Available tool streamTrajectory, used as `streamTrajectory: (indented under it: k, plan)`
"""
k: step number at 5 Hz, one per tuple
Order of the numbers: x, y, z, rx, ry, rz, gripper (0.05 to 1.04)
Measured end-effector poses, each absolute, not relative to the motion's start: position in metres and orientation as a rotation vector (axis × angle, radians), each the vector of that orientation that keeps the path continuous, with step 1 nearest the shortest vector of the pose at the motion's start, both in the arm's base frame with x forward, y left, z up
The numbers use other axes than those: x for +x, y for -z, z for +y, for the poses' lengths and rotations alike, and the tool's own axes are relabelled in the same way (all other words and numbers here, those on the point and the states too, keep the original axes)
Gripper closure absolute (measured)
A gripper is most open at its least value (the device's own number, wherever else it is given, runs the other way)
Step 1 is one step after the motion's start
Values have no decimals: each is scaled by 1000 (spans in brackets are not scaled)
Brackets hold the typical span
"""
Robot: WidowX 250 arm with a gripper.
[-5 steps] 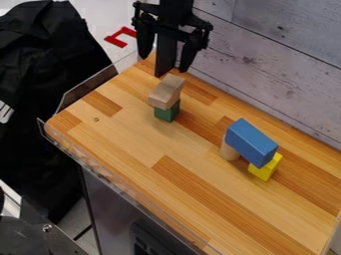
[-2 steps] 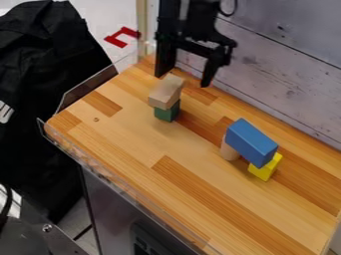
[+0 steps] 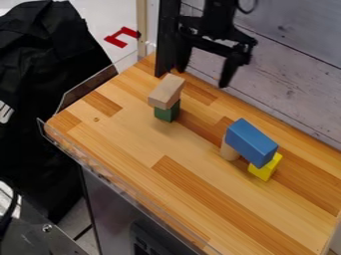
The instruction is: Move the blue block on the top of rectangle block
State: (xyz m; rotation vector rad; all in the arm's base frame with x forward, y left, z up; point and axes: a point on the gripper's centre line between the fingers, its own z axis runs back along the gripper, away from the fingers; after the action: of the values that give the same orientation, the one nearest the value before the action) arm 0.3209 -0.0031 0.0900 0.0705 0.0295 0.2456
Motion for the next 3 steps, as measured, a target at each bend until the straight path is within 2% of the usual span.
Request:
streamTrajectory:
  k: [2, 3]
  plan:
    - [321, -99, -39, 174, -370, 26, 84]
    - [320, -90, -43, 182, -481, 45, 84]
